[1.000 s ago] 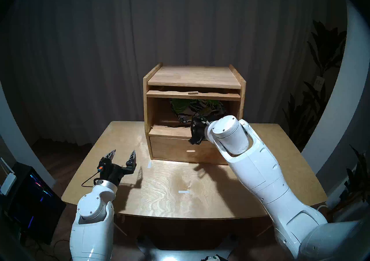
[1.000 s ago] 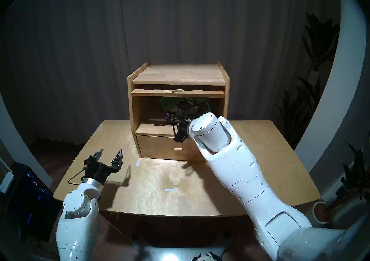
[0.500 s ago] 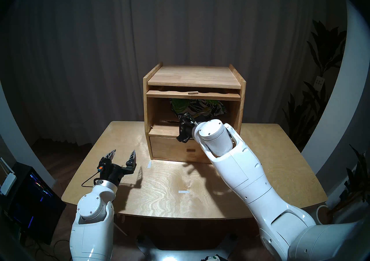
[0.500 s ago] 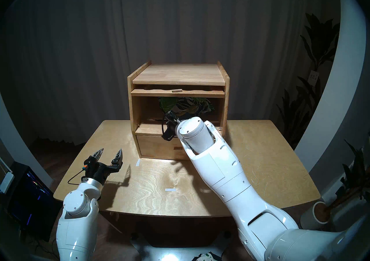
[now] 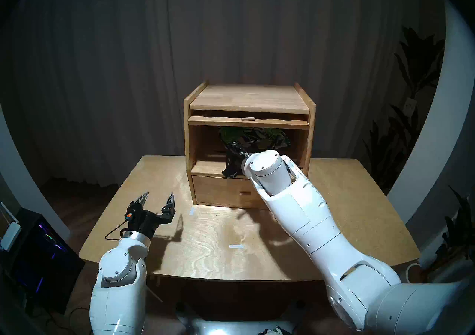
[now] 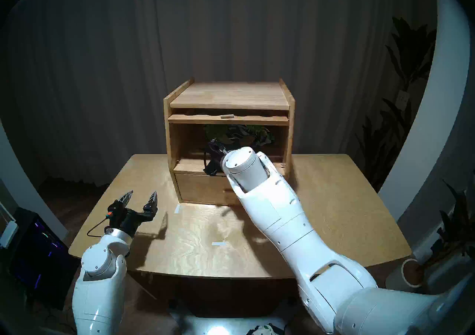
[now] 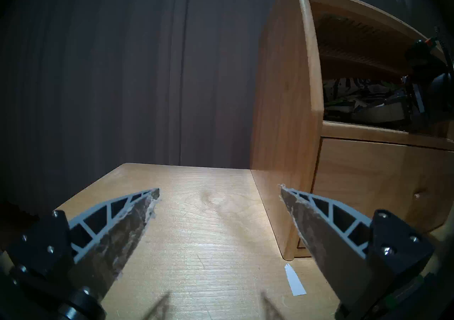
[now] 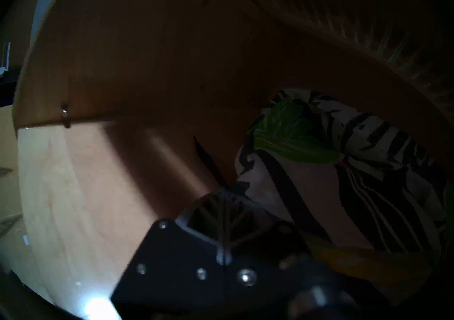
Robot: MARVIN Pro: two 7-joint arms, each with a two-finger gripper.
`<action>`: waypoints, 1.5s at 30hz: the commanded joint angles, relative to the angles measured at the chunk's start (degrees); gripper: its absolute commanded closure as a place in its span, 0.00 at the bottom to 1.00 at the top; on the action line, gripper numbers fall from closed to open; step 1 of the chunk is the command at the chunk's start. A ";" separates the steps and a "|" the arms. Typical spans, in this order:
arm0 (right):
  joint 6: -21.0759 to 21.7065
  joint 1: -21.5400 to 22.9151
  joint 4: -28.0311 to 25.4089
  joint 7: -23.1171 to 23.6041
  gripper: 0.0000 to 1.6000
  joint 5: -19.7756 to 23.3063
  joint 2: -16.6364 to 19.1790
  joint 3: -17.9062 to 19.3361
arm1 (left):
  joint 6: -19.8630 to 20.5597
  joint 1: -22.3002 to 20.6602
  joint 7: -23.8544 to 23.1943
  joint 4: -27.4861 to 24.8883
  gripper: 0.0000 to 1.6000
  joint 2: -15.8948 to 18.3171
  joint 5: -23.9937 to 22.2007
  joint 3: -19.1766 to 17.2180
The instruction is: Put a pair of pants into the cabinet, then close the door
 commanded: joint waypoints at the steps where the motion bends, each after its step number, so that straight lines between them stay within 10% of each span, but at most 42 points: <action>1: 1.55 -4.69 -7.10 5.17 0.00 1.23 3.37 -2.16 | -0.23 -0.70 -0.08 -1.10 0.00 0.14 -0.04 0.05; 20: -6.30 -2.28 -22.00 13.67 0.00 8.57 -1.51 -5.70 | -0.27 -0.77 -0.13 -0.54 0.00 0.07 -0.04 -0.01; 31: -13.69 4.87 -29.97 7.87 0.00 8.67 -2.05 5.81 | -0.28 -0.81 -0.17 -0.32 0.00 0.05 -0.03 -0.04; 45: -14.51 0.85 -39.09 -6.08 0.00 3.99 9.48 19.83 | -0.29 -0.87 -0.21 -0.04 0.00 0.03 -0.03 -0.08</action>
